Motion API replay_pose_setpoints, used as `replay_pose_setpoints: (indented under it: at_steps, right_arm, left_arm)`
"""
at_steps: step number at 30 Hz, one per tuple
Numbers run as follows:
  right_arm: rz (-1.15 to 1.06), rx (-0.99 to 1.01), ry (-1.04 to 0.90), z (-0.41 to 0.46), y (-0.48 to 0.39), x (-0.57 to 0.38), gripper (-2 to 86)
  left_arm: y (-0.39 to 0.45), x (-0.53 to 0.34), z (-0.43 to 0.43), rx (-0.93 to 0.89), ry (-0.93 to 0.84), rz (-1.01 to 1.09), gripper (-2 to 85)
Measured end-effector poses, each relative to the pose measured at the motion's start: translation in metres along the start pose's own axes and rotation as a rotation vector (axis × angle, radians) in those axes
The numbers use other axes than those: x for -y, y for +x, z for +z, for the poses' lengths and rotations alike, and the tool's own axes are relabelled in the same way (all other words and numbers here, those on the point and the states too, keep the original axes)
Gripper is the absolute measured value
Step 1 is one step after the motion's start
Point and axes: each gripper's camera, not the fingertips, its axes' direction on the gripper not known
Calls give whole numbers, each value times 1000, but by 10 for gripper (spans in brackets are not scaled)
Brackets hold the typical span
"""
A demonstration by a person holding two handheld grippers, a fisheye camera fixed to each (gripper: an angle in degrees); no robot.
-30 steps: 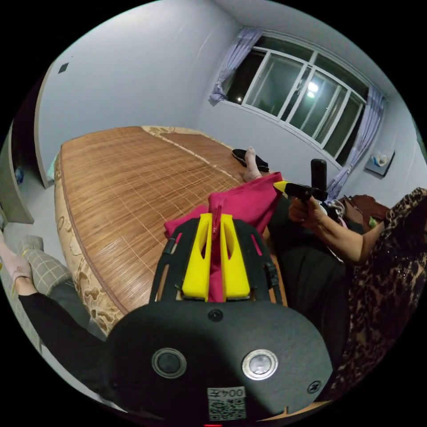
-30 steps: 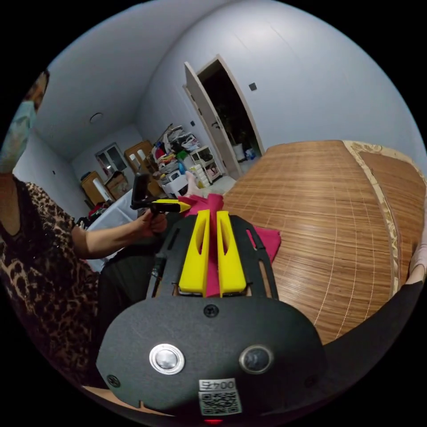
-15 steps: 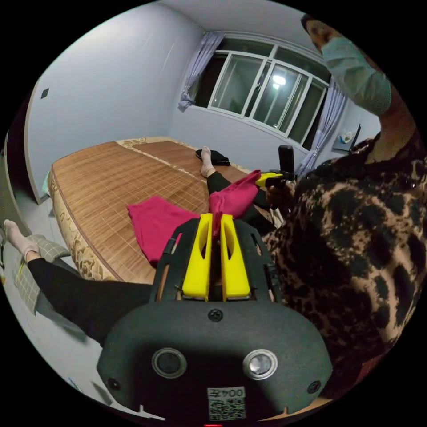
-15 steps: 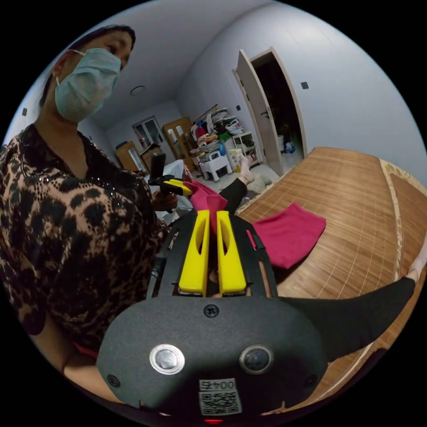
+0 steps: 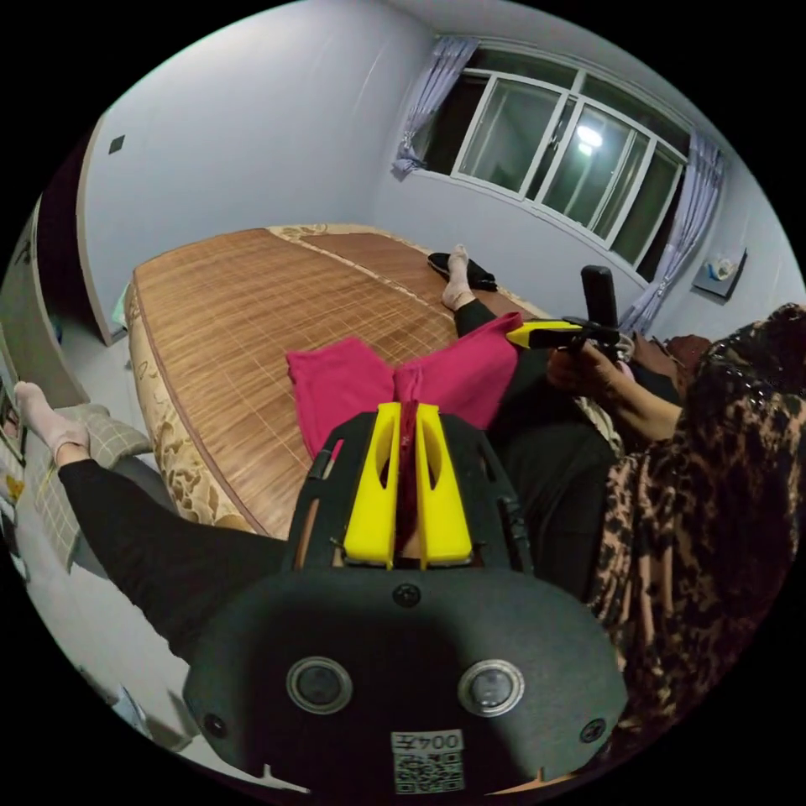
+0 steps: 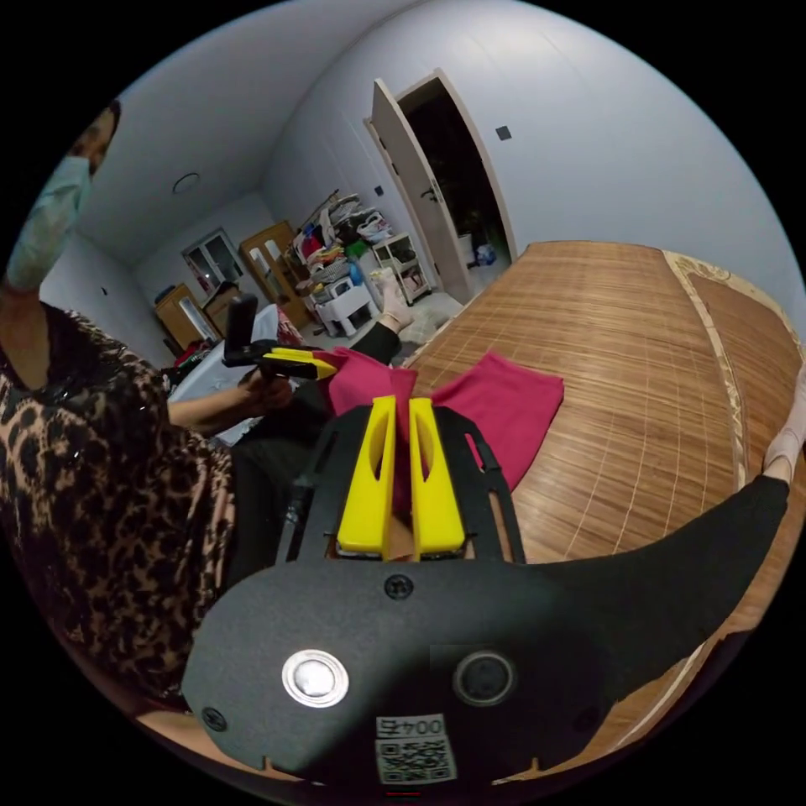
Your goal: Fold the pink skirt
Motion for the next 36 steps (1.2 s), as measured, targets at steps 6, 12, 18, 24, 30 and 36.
replay_pose_setpoints:
  at_steps: [6,12,18,24,30,36]
  right_arm:
    - [45,-13,-75,48,58,32,39]
    - [129,-18,-131,90,109,48,39]
    - [204,-28,-153,118,145,53,40]
    - [240,-43,-135,139,169,62,40]
    - [288,-95,-129,166,189,66,44]
    - [454,-308,-150,185,209,55,71]
  left_arm:
    - [-28,21,50,96,-67,42,22]
    - [-50,38,97,153,-132,57,23]
    - [-58,49,130,176,-172,101,24]
    - [-67,62,150,211,-173,122,26]
    - [-79,70,174,254,-204,117,28]
    - [-120,74,189,364,-276,-61,50]
